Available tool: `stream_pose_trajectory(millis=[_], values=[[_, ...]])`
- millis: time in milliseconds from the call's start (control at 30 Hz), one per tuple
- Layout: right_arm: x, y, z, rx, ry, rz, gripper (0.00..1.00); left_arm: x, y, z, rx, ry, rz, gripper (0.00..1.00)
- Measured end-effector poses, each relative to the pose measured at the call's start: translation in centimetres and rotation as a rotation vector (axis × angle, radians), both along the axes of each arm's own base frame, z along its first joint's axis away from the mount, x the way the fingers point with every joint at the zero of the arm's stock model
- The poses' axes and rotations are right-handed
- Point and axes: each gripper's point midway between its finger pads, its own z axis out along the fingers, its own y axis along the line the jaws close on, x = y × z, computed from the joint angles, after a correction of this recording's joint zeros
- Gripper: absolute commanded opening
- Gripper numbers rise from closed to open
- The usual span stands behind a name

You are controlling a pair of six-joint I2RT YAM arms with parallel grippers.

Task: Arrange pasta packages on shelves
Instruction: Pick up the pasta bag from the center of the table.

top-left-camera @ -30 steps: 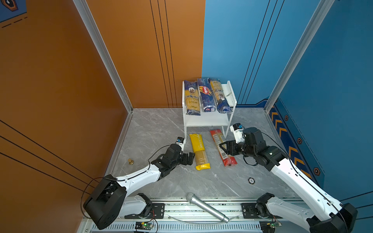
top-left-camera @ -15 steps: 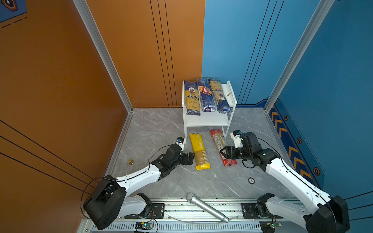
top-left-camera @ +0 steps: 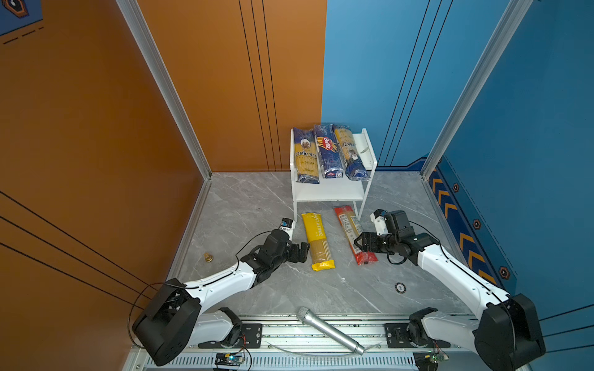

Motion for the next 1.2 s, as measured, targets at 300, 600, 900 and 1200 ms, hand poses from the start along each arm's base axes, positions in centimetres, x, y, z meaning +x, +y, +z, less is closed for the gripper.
stream_pose_trajectory(millis=[300, 600, 900, 1200], values=[[0.7, -0.3, -3.2, -0.038, 0.078, 0.0, 0.92, 0.0, 0.1, -0.5, 0.011, 0.01, 0.002, 0.98], [2.2, -0.3, -4.8, -0.058, 0.102, -0.011, 0.93, -0.2, 0.3, -1.4, 0.038, 0.037, 0.002, 0.98], [3.2, -0.9, -5.8, -0.102, 0.104, -0.036, 0.93, -0.1, 0.2, -1.6, 0.044, 0.041, 0.001, 0.98], [3.6, -0.6, -6.3, -0.101, 0.101, -0.033, 0.93, 0.0, 0.3, -2.1, 0.057, 0.048, -0.002, 0.98]])
